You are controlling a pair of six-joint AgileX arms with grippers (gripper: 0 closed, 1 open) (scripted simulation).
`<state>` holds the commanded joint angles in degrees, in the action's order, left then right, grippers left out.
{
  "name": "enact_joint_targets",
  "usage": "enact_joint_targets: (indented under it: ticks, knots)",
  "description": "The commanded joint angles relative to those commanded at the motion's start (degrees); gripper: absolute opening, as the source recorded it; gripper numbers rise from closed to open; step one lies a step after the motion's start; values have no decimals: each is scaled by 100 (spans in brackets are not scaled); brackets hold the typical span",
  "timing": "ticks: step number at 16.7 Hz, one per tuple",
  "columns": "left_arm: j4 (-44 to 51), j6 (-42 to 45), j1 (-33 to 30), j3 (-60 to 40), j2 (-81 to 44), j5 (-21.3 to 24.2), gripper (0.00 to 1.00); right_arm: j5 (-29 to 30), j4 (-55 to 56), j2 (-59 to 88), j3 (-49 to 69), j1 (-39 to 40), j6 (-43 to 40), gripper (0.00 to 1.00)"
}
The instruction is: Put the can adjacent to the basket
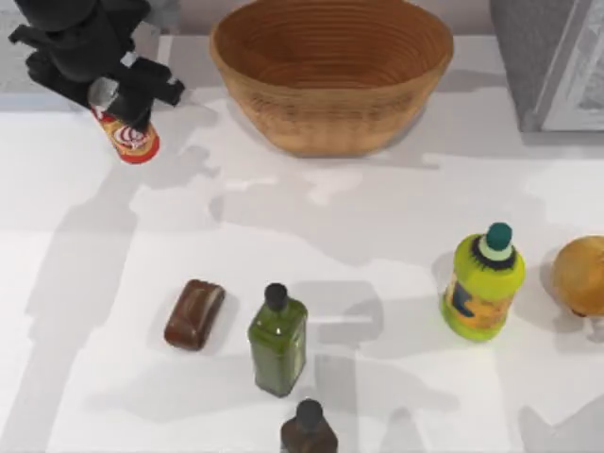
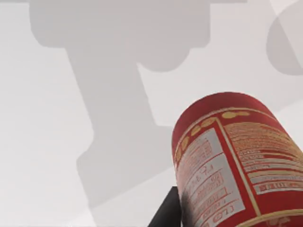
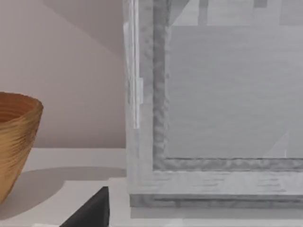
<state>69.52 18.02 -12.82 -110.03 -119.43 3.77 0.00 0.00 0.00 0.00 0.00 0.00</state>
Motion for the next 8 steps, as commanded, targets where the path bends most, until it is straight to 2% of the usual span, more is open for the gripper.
enact_joint_targets:
  ticks: [8]
  knots:
    - [1131, -4469, -2276, -1885, -1593, 15, 0, 0, 0, 0, 0, 0, 0, 100]
